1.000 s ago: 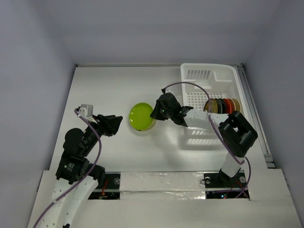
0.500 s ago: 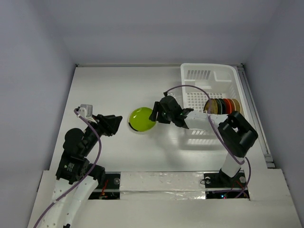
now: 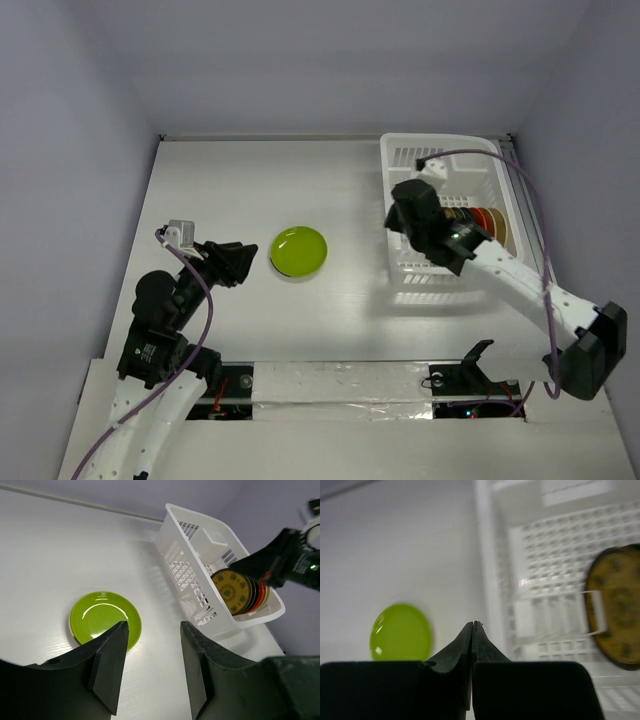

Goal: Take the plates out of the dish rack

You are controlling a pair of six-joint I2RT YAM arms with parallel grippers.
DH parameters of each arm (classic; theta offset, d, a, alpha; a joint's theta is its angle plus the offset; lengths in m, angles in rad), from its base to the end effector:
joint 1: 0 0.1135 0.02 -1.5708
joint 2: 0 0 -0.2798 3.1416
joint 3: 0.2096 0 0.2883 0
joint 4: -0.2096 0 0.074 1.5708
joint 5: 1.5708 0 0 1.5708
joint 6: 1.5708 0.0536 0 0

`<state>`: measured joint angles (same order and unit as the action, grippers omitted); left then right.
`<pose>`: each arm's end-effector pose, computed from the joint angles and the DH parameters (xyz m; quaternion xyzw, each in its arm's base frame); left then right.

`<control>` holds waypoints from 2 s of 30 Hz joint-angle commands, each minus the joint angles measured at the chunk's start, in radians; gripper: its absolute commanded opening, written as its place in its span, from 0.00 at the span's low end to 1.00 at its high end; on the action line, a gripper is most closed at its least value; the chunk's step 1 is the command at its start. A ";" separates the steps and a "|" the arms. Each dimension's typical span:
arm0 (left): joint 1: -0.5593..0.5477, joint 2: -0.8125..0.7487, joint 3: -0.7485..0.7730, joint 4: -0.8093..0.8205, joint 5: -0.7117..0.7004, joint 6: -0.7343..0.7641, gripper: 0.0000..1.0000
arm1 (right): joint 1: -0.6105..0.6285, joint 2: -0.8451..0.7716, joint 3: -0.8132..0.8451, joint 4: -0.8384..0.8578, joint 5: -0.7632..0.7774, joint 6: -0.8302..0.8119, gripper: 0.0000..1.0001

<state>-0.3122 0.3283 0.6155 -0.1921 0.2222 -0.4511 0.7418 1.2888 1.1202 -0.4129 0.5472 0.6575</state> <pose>0.1242 -0.0525 0.3531 0.0355 0.6726 -0.3431 0.6547 0.2623 0.2026 0.3283 0.0925 0.8520 0.1124 0.5028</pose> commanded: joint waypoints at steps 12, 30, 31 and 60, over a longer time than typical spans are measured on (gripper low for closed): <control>-0.005 -0.014 0.018 0.040 0.005 -0.001 0.43 | -0.321 -0.006 0.070 -0.370 0.221 -0.225 0.33; -0.005 -0.009 0.018 0.043 0.014 0.000 0.43 | -0.363 0.199 0.147 -0.443 0.250 -0.260 0.22; -0.005 -0.009 0.017 0.042 0.014 0.000 0.43 | -0.363 0.208 0.161 -0.461 0.258 -0.262 0.21; -0.005 -0.008 0.018 0.043 0.009 0.000 0.43 | -0.133 0.075 0.429 -0.669 0.523 -0.179 0.00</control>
<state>-0.3130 0.3210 0.6155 -0.1921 0.2272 -0.4511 0.5682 1.4364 1.4673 -1.0561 0.9649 0.4110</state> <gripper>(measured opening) 0.430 0.119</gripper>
